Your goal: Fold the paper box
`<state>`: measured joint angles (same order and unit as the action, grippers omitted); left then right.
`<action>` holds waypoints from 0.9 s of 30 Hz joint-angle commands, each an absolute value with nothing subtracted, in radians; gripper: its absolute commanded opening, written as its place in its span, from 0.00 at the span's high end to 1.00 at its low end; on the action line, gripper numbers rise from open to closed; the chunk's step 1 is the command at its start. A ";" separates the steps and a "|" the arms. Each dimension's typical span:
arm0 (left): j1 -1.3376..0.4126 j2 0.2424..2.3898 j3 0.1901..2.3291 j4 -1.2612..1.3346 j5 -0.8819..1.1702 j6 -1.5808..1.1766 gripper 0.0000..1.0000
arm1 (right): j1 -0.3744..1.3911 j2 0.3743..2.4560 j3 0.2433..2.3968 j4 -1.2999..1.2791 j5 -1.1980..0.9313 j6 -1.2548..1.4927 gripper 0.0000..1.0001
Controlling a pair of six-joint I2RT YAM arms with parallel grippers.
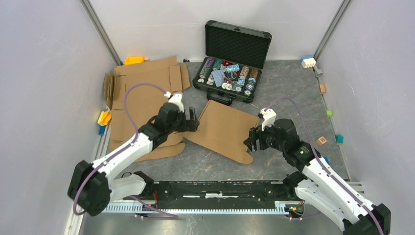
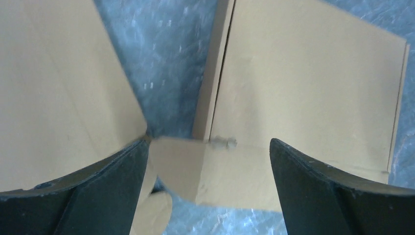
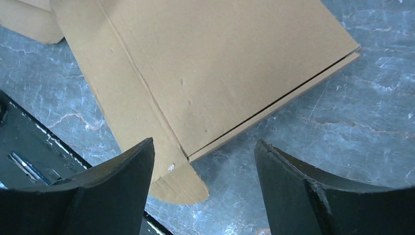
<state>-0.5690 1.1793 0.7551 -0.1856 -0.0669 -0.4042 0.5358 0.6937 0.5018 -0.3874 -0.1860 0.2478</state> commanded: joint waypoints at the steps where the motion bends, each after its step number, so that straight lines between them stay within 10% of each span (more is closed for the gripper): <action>1: -0.563 1.015 0.603 -0.163 -0.069 -0.576 0.00 | 0.518 0.761 0.602 -0.321 -0.160 0.223 0.22; 8: -0.565 0.676 0.434 -0.222 0.083 -0.698 0.33 | 0.384 0.960 0.663 -0.170 -0.332 0.258 0.24; 14: -0.566 0.571 0.380 -0.345 0.148 -0.729 0.96 | 0.324 1.138 0.706 -0.030 -0.359 0.285 0.23; 27: -0.573 0.682 0.166 -0.093 0.316 -0.826 0.98 | 0.229 1.485 0.840 0.053 -0.370 0.222 0.26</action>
